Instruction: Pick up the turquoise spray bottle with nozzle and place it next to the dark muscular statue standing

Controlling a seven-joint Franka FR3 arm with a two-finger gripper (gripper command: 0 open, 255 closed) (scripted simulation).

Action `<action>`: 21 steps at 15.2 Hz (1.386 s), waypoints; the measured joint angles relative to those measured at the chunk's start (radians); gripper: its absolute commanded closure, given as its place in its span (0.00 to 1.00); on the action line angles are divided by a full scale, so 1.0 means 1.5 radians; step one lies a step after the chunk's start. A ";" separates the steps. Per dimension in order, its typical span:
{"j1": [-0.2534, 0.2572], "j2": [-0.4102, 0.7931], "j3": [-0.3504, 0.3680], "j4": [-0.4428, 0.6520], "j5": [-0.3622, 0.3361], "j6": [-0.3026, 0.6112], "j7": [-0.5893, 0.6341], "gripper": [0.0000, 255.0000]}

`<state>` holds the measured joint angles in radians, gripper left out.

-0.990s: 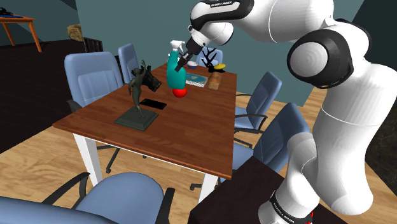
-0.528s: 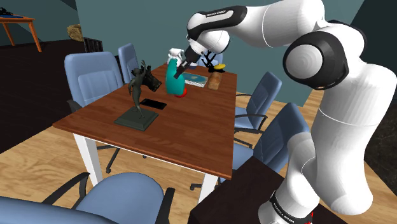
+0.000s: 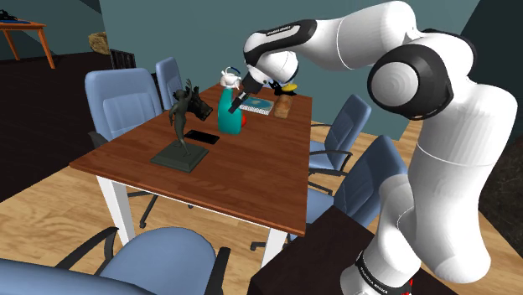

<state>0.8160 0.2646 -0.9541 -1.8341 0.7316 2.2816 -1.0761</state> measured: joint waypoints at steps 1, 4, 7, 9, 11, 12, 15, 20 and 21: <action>-0.004 0.006 0.004 -0.002 0.009 0.004 -0.006 1.00; -0.011 0.016 0.013 -0.016 0.029 0.020 -0.027 1.00; -0.019 0.031 0.024 -0.025 0.053 0.034 -0.046 1.00; -0.025 0.039 0.031 -0.033 0.068 0.043 -0.059 1.00; -0.031 0.048 0.040 -0.041 0.085 0.054 -0.075 1.00; -0.034 0.052 0.044 -0.044 0.094 0.059 -0.083 1.00; -0.044 0.065 0.055 -0.051 0.117 0.070 -0.103 1.00; -0.061 0.092 0.079 -0.060 0.161 0.090 -0.139 1.00; -0.065 0.097 0.084 -0.061 0.169 0.093 -0.146 1.00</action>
<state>0.7183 0.4106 -0.8286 -1.9256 0.9851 2.4210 -1.2947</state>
